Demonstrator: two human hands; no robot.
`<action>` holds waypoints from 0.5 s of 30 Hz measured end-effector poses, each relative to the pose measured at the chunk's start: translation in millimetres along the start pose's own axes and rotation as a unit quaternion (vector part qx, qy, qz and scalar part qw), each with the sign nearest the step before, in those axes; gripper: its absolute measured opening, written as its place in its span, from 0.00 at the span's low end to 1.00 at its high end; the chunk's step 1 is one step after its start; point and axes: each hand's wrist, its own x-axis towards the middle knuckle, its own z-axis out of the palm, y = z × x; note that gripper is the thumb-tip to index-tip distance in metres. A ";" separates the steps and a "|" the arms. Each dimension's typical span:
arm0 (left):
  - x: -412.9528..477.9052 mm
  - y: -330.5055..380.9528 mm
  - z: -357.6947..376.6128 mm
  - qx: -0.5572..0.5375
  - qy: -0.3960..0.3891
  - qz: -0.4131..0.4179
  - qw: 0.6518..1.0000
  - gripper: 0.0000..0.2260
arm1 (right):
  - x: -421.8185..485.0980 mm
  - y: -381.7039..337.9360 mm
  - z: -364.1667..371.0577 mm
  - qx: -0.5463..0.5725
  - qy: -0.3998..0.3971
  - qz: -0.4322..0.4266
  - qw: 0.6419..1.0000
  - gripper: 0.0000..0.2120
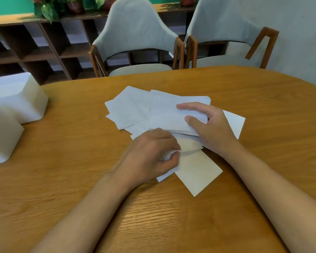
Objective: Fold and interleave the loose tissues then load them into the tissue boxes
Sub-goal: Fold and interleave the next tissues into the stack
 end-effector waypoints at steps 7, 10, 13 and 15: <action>-1.8 3.4 -13.9 -0.073 0.147 -0.087 0.983 0.03 | -5.1 -9.7 -1.6 0.054 -0.049 -0.003 0.997 0.17; 1.9 5.5 -19.5 -0.078 0.204 -0.087 0.972 0.05 | -9.9 -13.8 0.9 0.082 -0.089 -0.013 0.993 0.29; 3.7 6.8 -23.4 -0.095 0.233 -0.078 0.965 0.07 | -13.2 -18.9 1.7 0.083 -0.104 -0.035 0.991 0.31; 3.4 5.6 -24.8 -0.118 0.234 -0.092 0.961 0.06 | -15.4 -20.7 4.5 0.079 -0.083 -0.027 0.993 0.22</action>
